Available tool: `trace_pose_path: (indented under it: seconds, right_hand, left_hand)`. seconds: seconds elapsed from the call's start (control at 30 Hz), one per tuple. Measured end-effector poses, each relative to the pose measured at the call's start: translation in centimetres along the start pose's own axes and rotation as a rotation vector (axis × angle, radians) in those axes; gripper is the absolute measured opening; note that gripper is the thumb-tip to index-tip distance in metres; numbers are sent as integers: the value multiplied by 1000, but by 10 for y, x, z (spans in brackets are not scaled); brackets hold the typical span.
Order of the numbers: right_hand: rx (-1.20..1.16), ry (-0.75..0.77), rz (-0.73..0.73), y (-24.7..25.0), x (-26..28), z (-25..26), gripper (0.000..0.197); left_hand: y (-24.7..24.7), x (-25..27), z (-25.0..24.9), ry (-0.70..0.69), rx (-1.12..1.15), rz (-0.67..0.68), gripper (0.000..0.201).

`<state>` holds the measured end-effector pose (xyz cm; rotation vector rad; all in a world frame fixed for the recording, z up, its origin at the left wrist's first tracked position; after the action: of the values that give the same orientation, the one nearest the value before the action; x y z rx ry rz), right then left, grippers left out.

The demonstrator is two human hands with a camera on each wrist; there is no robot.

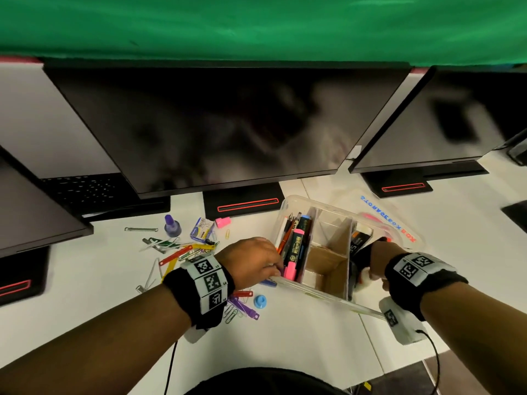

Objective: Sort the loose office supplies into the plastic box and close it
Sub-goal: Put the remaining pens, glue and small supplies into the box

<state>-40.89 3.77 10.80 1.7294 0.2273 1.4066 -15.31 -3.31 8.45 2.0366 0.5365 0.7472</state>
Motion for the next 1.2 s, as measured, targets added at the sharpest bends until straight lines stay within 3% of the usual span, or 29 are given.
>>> trace_pose_path:
  seconds: [0.1, 0.2, 0.27, 0.33, 0.47, 0.6, 0.73, 0.9, 1.07, 1.2]
  right_hand:
    - [80, 31, -60, 2, 3, 0, 32]
    - [28, 47, -168, 7, 12, 0, 17]
    - [10, 56, -239, 10, 16, -4, 16]
    - [-11, 91, -267, 8, 19, -8, 16]
    - [-26, 143, -274, 0, 28, -1, 15]
    - [-14, 218, -297, -8, 34, 15, 13]
    - [-58, 326, -362, -7, 43, 35, 13]
    - [-246, 552, -445, -14, 48, 69, 21]
    - [-434, 716, -410, -24, 56, 102, 53]
    - [-489, 829, -403, -34, 60, 109, 41]
  left_hand:
    - [20, 4, 23, 68, 121, -273, 25]
    - [40, 0, 66, 284, 140, -472, 21]
    - [47, -5, 105, 509, 97, -450, 28]
    - [46, -8, 141, 706, -27, -321, 39]
    - [36, -4, 175, 918, -29, -168, 50]
    - [25, -1, 178, 883, -70, -142, 32]
    - [32, 6, 162, 836, 6, -242, 25]
    - [64, 19, 94, 561, 127, -446, 19]
    - [78, 37, 10, 296, 344, -369, 21]
    - [65, 37, -24, 162, 429, -288, 26]
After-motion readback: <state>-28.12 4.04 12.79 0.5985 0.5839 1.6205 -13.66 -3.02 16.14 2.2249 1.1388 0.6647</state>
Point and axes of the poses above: each hand's wrist, its own x-axis away from the middle knuckle, its own y-axis out of the back of the hand, z = x × y, the point moved 2 cm from there along -x, towards the middle knuckle, and after that the axes turned 13 degrees about y, right-handed, at the moved point
